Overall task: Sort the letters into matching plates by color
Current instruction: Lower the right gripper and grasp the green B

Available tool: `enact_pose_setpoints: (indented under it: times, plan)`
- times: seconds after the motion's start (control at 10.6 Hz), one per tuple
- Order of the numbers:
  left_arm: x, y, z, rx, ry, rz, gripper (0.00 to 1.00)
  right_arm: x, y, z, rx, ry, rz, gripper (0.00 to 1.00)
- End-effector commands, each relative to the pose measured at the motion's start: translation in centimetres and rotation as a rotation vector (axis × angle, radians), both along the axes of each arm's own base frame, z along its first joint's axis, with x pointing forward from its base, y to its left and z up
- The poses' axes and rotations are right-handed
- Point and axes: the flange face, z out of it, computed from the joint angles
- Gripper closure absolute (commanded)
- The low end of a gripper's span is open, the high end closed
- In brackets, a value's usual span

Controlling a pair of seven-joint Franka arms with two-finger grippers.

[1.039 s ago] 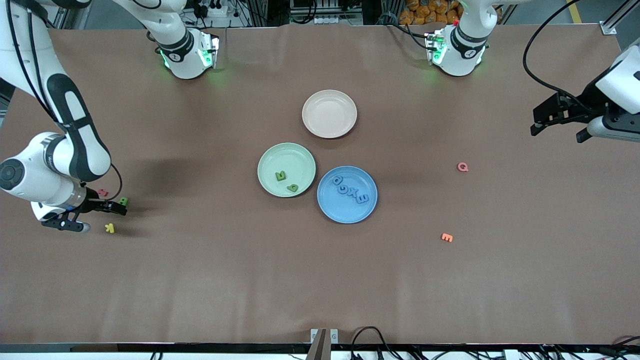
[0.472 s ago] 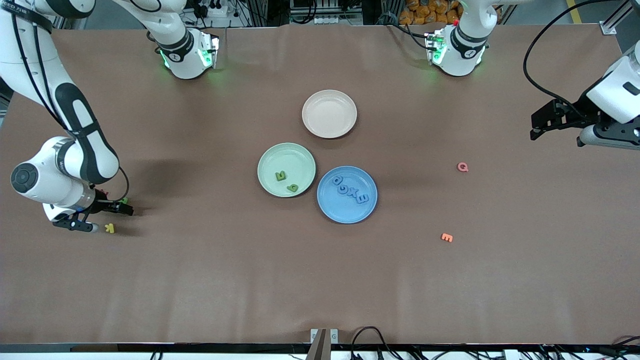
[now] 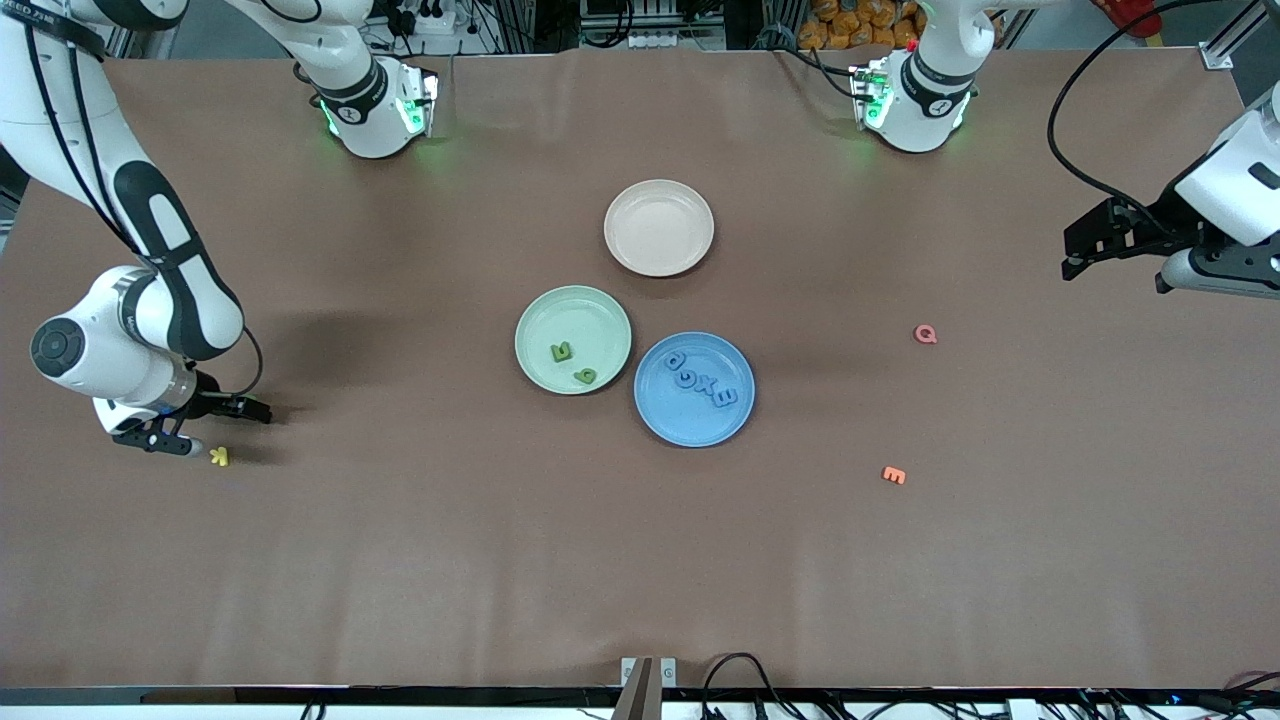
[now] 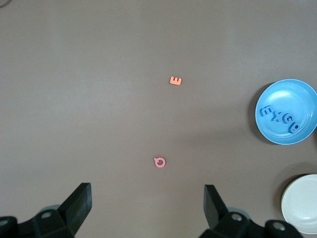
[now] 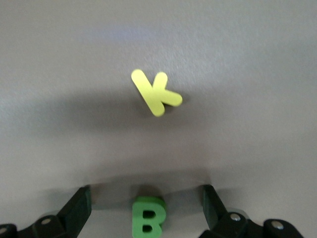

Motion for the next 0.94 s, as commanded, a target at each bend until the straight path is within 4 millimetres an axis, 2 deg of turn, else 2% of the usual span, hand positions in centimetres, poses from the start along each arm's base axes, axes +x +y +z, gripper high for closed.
enact_pose_setpoints:
  times: [0.0,0.66,0.76,0.85]
  plan:
    - [0.1,0.2,0.6,0.012,0.002,0.011,0.00,-1.9,-0.5,1.4,0.014,-0.005,-0.023,0.00]
    - [0.2,0.7,0.5,0.013,0.004,0.008,0.00,-2.3,-0.3,0.1,0.014,-0.002,-0.002,0.00]
    - [0.2,0.7,0.6,0.011,0.003,0.008,0.00,-2.3,-0.3,0.1,0.014,-0.002,-0.002,0.09]
    - [0.2,0.7,0.6,0.009,0.003,0.008,0.00,-2.3,-0.3,0.2,0.014,-0.004,-0.002,0.26]
